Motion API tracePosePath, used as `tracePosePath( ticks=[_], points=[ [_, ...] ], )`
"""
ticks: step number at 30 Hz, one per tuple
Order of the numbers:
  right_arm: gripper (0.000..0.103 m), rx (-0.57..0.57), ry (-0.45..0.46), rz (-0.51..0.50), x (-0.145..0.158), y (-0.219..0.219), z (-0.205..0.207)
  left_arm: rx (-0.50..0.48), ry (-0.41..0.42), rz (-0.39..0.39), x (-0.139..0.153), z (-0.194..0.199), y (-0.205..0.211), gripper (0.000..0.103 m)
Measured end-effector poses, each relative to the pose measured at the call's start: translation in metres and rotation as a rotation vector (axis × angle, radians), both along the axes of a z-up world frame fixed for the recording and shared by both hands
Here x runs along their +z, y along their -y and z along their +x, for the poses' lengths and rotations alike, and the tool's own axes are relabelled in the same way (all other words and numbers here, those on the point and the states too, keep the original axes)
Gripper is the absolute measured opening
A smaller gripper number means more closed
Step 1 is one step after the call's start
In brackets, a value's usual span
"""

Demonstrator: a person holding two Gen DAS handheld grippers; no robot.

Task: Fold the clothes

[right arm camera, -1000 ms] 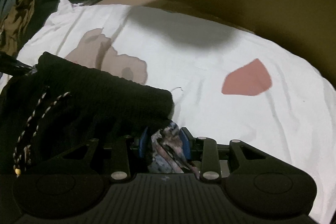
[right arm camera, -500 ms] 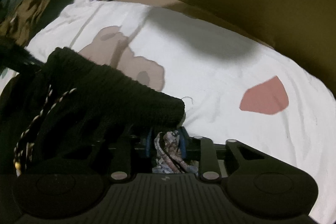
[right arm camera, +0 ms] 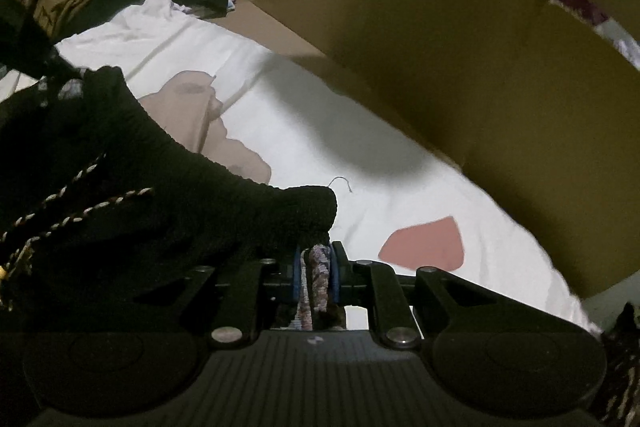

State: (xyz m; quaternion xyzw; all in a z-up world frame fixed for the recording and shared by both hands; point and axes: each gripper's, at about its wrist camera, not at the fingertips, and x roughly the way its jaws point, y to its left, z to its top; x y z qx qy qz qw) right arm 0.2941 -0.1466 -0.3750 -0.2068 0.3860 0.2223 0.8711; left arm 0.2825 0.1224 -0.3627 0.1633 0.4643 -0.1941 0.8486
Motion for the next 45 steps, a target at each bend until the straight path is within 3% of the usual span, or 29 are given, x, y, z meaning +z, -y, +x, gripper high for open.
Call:
tracePosePath(
  ticks=[11,27,37,45],
  points=[
    [0.013,-0.006,0.146,-0.074,0.034,-0.004,0.02,0.003,0.108,-0.016,0.028,0.025,0.014,0.002],
    [0.013,-0.015,0.269,-0.163,0.066,-0.02,0.105,0.051,0.221,-0.033,0.051,0.088,0.035,0.002],
    [0.013,-0.001,0.29,-0.251,0.062,-0.033,0.139,0.071,0.237,-0.038,0.054,0.121,0.051,0.002],
    [0.013,-0.011,0.279,-0.298,0.042,-0.039,0.153,0.081,0.215,-0.036,0.043,0.144,0.063,0.002]
  ],
)
